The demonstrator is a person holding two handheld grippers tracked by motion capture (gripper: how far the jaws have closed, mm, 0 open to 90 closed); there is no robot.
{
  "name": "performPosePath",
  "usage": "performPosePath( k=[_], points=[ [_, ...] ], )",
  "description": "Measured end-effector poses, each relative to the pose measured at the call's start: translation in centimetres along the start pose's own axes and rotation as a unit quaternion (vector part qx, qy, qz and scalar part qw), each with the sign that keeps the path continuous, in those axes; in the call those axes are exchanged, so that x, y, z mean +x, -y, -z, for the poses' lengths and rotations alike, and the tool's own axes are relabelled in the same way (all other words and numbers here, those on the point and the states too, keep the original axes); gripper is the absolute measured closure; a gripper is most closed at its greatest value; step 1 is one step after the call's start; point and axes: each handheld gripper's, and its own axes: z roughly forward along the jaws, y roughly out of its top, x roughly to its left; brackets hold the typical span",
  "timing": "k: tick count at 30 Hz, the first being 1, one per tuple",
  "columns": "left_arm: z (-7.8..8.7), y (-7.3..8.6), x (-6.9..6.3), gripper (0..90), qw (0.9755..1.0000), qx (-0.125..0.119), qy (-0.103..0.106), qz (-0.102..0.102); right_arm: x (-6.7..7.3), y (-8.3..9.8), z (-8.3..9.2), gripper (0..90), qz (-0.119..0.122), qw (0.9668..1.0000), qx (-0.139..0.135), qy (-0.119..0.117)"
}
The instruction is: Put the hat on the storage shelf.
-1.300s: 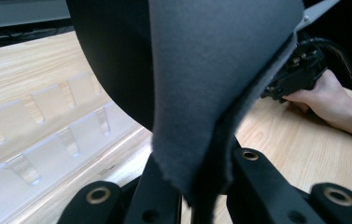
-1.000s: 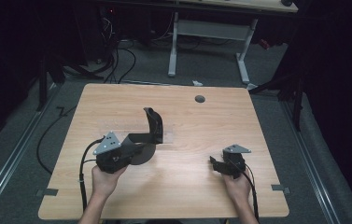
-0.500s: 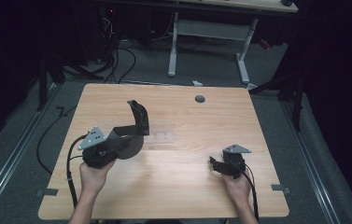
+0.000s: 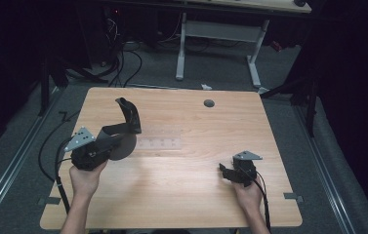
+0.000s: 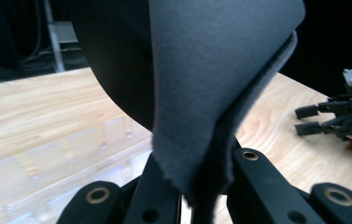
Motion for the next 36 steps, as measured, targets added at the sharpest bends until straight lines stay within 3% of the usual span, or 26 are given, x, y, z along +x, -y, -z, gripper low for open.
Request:
performPosePath(
  k=[4, 18, 25, 31, 36],
  points=[
    [0.2, -0.5, 0.5, 85.6, 0.9999, -0.009, -0.010, 0.001, 0.0, 0.0, 0.0, 35.3, 0.000, 1.0000, 0.000, 0.000],
    [-0.5, -1.2, 2.6, 85.6, 0.9979, -0.020, -0.051, -0.035, 0.0, 0.0, 0.0, 35.2, 0.001, 1.0000, 0.000, 0.000],
    [-1.2, -1.7, 3.7, 85.6, 0.9961, -0.022, -0.068, -0.053, 0.1, 0.0, 0.0, 35.2, 0.000, 1.0000, 0.000, -0.001],
    [-1.7, -2.3, 4.9, 85.6, 0.9943, -0.039, -0.084, -0.053, 0.1, 0.0, 0.0, 35.2, 0.001, 1.0000, 0.000, -0.001],
    [-2.0, -2.2, 5.6, 85.6, 0.9918, -0.043, -0.100, -0.067, 0.1, 0.0, 0.0, 35.2, 0.001, 1.0000, 0.000, -0.002]
  ],
)
